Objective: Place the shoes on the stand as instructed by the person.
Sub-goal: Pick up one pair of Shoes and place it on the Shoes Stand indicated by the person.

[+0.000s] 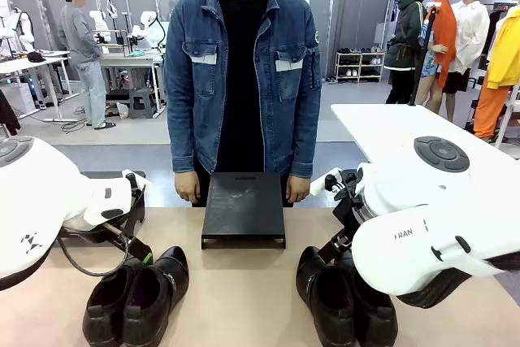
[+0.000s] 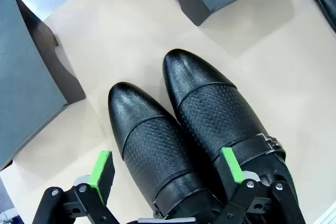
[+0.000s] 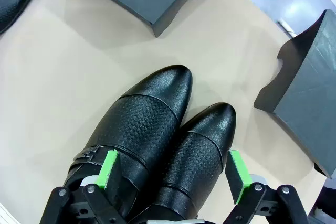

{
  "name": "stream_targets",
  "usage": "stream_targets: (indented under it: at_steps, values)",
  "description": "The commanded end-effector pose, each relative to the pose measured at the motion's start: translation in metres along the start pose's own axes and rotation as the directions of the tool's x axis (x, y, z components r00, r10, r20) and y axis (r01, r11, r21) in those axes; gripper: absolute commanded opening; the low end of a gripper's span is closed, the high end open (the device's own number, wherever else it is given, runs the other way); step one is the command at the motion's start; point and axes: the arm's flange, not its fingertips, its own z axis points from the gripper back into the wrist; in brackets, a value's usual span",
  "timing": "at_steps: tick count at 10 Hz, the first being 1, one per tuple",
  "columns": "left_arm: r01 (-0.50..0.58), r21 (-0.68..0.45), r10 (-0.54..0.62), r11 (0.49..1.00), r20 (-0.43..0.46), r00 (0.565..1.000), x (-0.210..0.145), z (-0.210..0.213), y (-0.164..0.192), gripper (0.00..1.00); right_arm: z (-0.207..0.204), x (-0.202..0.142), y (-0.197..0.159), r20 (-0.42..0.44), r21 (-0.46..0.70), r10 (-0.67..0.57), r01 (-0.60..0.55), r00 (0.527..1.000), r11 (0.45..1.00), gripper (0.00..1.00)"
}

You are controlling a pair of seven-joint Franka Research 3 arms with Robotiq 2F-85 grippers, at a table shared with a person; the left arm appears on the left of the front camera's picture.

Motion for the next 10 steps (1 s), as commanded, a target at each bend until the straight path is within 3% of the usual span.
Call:
stream_targets:
  at_steps: [1,10]
  values:
    - [0.0,0.0,0.0,1.0,0.0,1.0,0.0001,0.0,-0.0003,1.0,0.0,0.0,0.0,0.0,0.0,0.0,0.0,1.0,1.0,1.0]
    - [0.0,0.0,0.0,1.0,0.0,1.0,0.0001,0.0,-0.0003,1.0,0.0,0.0,0.0,0.0,0.0,0.0,0.0,1.0,1.0,1.0]
